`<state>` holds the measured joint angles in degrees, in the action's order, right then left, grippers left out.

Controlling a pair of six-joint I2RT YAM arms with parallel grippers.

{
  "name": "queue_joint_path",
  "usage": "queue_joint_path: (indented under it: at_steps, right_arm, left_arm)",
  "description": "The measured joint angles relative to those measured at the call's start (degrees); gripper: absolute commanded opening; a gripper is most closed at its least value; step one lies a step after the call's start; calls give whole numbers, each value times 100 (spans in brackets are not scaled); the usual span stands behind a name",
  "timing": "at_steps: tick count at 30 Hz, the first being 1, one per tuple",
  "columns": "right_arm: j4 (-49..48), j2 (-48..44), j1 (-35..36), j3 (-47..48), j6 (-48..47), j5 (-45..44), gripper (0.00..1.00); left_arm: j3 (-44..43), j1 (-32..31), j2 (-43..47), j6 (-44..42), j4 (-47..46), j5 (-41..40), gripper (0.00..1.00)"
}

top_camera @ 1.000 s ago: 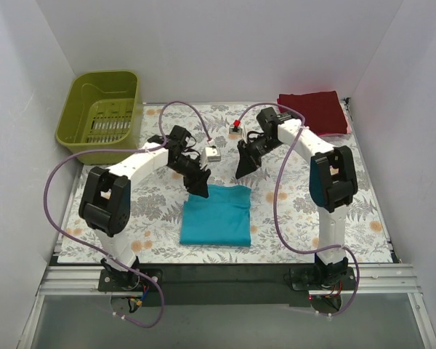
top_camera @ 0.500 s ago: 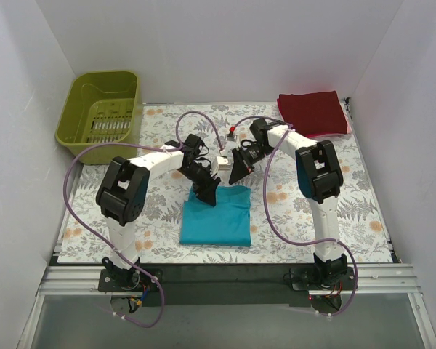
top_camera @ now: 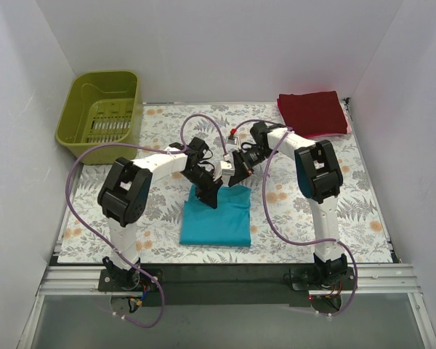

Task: Fold and stack the t-shirts
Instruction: Fold the tshirt

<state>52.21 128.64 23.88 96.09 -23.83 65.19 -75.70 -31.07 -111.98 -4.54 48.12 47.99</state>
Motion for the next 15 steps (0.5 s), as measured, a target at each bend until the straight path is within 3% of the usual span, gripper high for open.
queue_joint_path:
  at_steps: [6, 15]
  right_arm:
    - [-186, 22, 151, 0, 153, 118, 12]
    - [-527, 437, 570, -7, 424, 203, 12]
  left_arm:
    - [94, -90, 33, -98, 105, -9, 1]
    - [166, -190, 393, -111, 98, -181, 0]
